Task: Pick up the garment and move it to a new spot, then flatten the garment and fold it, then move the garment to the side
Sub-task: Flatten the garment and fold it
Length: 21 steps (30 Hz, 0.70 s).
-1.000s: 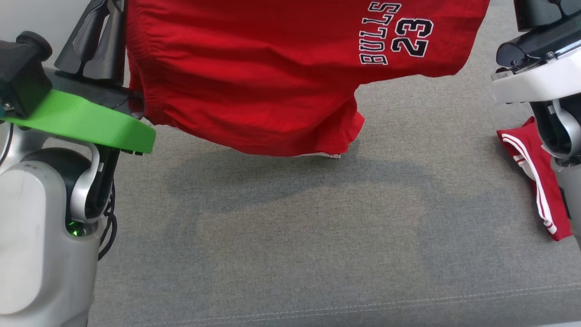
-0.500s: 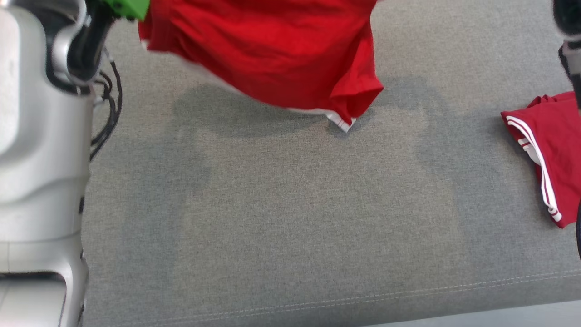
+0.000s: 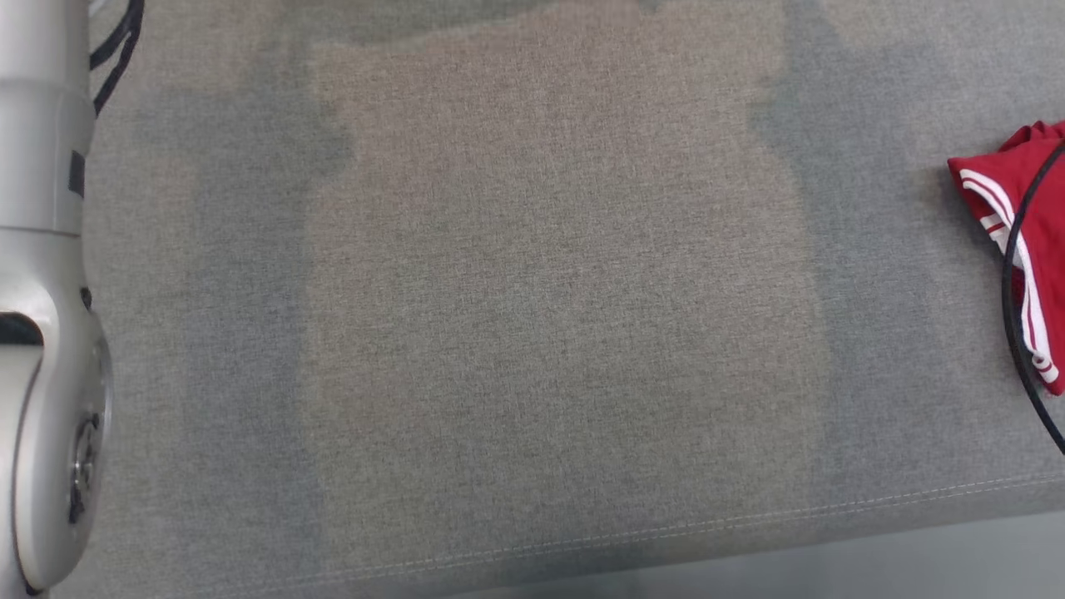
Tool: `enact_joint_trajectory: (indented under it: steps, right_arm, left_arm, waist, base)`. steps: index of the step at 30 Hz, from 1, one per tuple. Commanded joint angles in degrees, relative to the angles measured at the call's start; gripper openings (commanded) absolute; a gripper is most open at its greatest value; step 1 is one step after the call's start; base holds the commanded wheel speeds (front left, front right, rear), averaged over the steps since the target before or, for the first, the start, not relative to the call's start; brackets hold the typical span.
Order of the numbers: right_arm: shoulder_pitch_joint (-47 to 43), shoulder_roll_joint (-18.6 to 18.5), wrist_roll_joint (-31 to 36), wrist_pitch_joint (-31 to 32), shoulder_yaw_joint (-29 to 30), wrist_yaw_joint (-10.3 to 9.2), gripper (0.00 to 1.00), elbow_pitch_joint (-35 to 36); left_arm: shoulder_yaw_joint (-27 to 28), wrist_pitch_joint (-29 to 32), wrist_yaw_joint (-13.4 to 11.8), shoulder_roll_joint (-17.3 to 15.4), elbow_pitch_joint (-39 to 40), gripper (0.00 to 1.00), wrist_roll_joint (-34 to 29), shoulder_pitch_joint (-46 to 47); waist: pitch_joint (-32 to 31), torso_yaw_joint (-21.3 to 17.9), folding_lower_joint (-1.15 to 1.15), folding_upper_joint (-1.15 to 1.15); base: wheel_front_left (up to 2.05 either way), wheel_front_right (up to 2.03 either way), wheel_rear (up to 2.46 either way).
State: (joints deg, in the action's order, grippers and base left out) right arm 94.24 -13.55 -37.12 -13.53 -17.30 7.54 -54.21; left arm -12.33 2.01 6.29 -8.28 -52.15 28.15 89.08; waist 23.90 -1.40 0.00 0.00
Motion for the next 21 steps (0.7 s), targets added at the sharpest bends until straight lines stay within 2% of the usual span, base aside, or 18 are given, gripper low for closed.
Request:
enact_joint_trajectory:
  steps: [1,7,10,16,21]
  right_arm:
    - [-0.06,-0.08,-0.14,-0.22,0.03,-0.11,0.00,-0.94]
    - [0.56,3.37,-3.31,0.66,-1.52,-0.10,0.00,-7.63]
    - [-1.77,3.83,-5.95,0.85,-3.34,-0.09,0.00,-6.38]
    - [-13.64,0.93,-14.84,1.56,-9.51,-0.06,0.00,4.41]
    - [-27.81,-3.62,-22.78,0.05,-13.11,-0.06,0.00,15.97]
  left_arm:
    - [0.27,-0.19,-0.27,-0.41,-0.68,0.00,0.05,0.70]
    - [-0.06,-1.39,0.77,1.48,-9.02,0.00,2.35,3.04]
    - [-0.72,-2.93,1.20,2.66,-11.02,0.00,3.79,1.20]
    - [-5.32,-9.17,1.21,4.52,-5.82,0.00,9.63,-8.18]
    - [-13.17,-14.18,1.23,3.95,0.61,0.00,9.11,-21.14]
  waist:
    - [2.27,-0.68,0.00,0.00]
    - [5.49,-1.06,0.00,0.00]
    - [6.58,-0.59,0.00,0.00]
    - [7.12,-0.04,0.00,0.00]
    - [6.03,-0.20,0.00,0.00]
  base:
    - [0.00,0.00,0.00]
    - [0.00,0.00,0.00]
    - [0.00,0.00,0.00]
    - [0.00,0.00,0.00]
    - [0.00,0.00,0.00]
